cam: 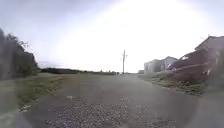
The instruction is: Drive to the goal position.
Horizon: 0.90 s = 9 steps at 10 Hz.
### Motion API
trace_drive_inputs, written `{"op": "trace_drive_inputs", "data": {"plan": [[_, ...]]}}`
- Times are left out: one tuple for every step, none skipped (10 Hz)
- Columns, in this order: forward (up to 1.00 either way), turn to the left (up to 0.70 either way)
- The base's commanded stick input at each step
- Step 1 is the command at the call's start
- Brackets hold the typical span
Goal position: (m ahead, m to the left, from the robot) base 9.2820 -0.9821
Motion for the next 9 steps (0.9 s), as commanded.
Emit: {"op": "trace_drive_inputs", "data": {"plan": [[1.00, 0.00], [1.00, 0.00], [1.00, 0.00], [1.00, 0.00], [1.00, 0.00], [1.00, 0.00], [1.00, 0.00], [1.00, 0.00], [1.00, 0.00]]}}
